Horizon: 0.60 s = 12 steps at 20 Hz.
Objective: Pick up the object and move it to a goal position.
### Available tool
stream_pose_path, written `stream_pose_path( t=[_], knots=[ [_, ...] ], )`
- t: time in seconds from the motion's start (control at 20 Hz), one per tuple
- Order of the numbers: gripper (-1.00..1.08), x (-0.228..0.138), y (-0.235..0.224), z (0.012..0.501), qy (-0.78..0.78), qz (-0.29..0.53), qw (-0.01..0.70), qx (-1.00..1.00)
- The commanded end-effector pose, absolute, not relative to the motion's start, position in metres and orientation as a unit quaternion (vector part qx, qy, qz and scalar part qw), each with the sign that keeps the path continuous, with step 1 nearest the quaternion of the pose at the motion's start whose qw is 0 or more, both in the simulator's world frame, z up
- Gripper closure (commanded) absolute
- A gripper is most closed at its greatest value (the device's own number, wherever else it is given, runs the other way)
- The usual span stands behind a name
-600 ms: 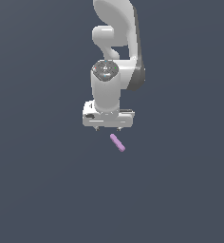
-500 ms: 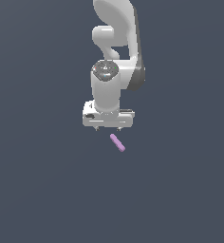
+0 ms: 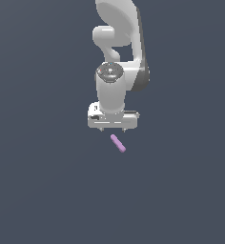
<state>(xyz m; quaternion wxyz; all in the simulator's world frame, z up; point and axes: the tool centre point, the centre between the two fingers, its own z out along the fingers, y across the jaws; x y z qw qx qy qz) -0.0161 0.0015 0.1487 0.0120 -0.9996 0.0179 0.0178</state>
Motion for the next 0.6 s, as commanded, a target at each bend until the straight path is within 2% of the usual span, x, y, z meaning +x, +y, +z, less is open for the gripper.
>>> stream_pose_path(
  t=[0.0,0.55],
  knots=[
    [-0.92,-0.016,0.003,0.149,0.020,0.018,0.013,-1.000],
    [-0.92,-0.016,0.005,0.135,-0.031,0.015,0.009,-0.999]
  ],
)
